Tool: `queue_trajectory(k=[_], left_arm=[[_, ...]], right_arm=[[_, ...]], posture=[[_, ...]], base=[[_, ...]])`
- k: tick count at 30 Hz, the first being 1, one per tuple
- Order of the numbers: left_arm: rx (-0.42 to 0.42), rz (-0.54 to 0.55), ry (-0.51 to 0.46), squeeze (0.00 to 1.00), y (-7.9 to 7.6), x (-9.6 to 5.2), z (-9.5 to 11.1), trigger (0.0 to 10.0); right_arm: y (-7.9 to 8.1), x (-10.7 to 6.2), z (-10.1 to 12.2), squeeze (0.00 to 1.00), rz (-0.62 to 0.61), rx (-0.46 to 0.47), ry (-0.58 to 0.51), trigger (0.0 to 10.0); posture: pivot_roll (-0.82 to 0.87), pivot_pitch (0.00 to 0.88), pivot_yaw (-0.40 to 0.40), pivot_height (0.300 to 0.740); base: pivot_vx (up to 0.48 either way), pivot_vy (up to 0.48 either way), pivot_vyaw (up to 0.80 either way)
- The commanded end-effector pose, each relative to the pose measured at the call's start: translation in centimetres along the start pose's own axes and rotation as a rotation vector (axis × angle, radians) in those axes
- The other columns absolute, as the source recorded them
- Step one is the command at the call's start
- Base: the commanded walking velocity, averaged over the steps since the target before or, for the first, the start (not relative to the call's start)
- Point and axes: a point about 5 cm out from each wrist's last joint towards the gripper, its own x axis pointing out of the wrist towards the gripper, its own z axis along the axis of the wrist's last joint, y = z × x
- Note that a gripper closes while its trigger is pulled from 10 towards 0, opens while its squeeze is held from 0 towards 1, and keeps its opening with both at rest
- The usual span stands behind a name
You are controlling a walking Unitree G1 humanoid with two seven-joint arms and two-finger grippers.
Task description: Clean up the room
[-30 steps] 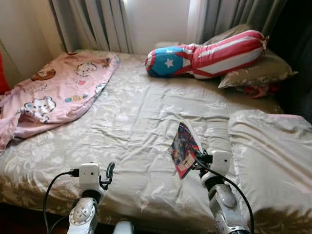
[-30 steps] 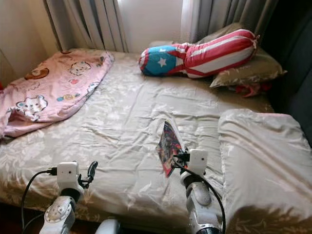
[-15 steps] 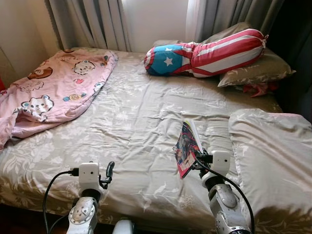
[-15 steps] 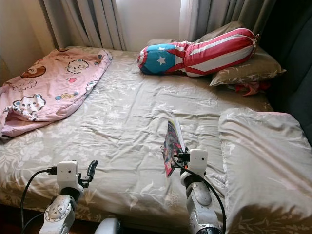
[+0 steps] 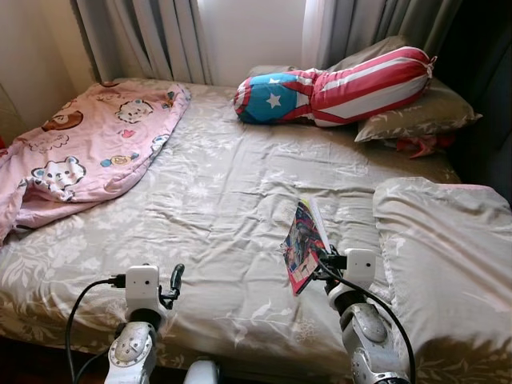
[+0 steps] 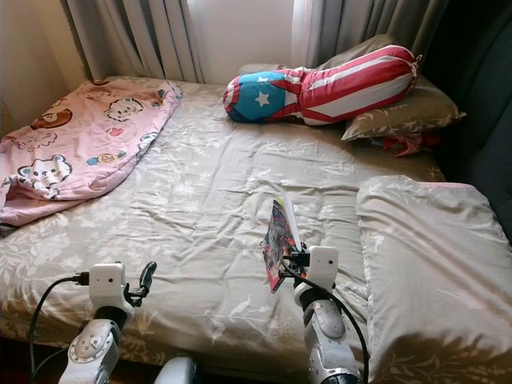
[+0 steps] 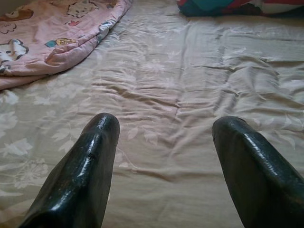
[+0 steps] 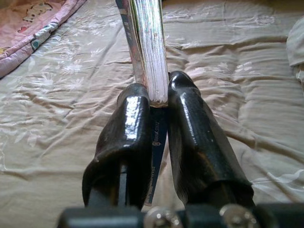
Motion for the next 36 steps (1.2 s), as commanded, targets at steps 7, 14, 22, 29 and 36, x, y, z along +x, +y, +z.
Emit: queue_trajectory(k=[7,14,22,29,36], left_arm=[[0.010,-0.001,-0.003,0.00,0.08,0.28,0.33,10.0],[0.012,-0.004,-0.004,0.00,0.17,0.34,0.42,10.0],[0.014,-0.009,-0.001,0.00,0.19,0.37,0.42,10.0],[0.017,-0.009,-0.001,0.00,0.23,0.35,0.45,10.0],[0.019,-0.012,-0.001,0.00,0.28,0.37,0.49,10.0]], right_arm=[[0.15,0.26,0.50,0.00,0.014,0.003,-0.032,10.0],[0.43,0.29,0.40,0.00,0.029,0.008,-0.026,10.0],[0.47,0.29,0.25,0.00,0.034,0.016,-0.021,10.0],[0.53,0.18,0.02,0.00,0.038,0.020,-0.014,10.0],[0.71,0.15,-0.04,0.00,0.046,0.023,-0.013,10.0]], posture=[[0.05,0.000,-0.014,0.645],[0.05,0.000,-0.015,0.645],[0.05,0.000,-0.014,0.645],[0.06,0.000,-0.013,0.645],[0.05,0.000,-0.011,0.645]], base=[[0.000,0.000,0.00],[0.000,0.000,0.00],[0.066,0.000,0.00],[0.277,0.000,0.00],[0.302,0.000,0.00]])
